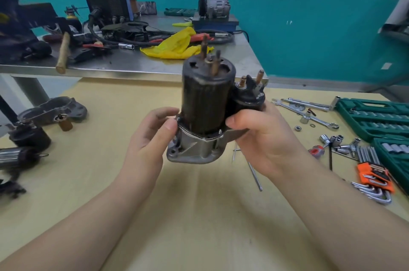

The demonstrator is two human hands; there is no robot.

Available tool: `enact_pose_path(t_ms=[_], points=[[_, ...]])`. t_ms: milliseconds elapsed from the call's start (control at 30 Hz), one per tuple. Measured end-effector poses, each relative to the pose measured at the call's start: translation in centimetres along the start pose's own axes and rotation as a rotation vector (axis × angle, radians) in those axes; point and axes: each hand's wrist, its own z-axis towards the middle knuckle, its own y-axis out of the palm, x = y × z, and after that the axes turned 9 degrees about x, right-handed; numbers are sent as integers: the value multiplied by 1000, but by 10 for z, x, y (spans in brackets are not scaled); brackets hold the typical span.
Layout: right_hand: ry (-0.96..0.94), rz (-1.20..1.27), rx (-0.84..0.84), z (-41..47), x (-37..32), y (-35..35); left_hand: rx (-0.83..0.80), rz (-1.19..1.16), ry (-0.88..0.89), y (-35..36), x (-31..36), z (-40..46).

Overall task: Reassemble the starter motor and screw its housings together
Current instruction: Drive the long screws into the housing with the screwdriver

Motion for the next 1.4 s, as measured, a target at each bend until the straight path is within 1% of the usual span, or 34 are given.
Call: enact_pose_path(t_ms=[100, 200, 300, 400, 433, 500, 567, 600, 700, 767, 867, 1000, 1100, 1167, 1300, 1400], points=[[139, 134, -56, -3, 7, 3, -75, -131, -97, 2, 2, -1], [248, 188, -67, -6, 15, 6, -65, -267, -205, 4, 0, -2], [322, 178, -28, -9, 19, 10, 16, -353, -291, 5, -7, -8], [358, 165, 7, -11, 23, 11, 212, -390, -390, 6, -12, -8], [361, 162, 14, -11, 25, 10, 188, -426, -425, 6, -11, -6], [360, 136, 22, -9, 27, 8, 73, -492, -526, 8, -6, -2], [354, 79, 36, -5, 27, 5, -7, -545, -591, 7, -4, 1], [362, 60, 54, -3, 27, 4, -19, -547, -606, 6, -4, 2], [426, -16, 134, 0, 30, 0, 26, -514, -640, 9, -7, 2], [457, -73, 152, 0, 32, -2, 44, -419, -626, 13, -9, 0], [480, -93, 176, 1, 34, -4, -21, -308, -639, 16, -12, -1], [509, -73, 184, 3, 31, -6, -70, -272, -650, 13, -16, 0], [495, -82, 143, 4, 28, -6, -110, -286, -656, 13, -18, -2], [488, -95, 124, 4, 26, -6, -88, -315, -689, 15, -18, -4], [462, -105, 135, 5, 23, -5, -57, -366, -759, 19, -21, -4], [432, -107, 141, 5, 20, -5, -106, -406, -769, 18, -20, -4]])
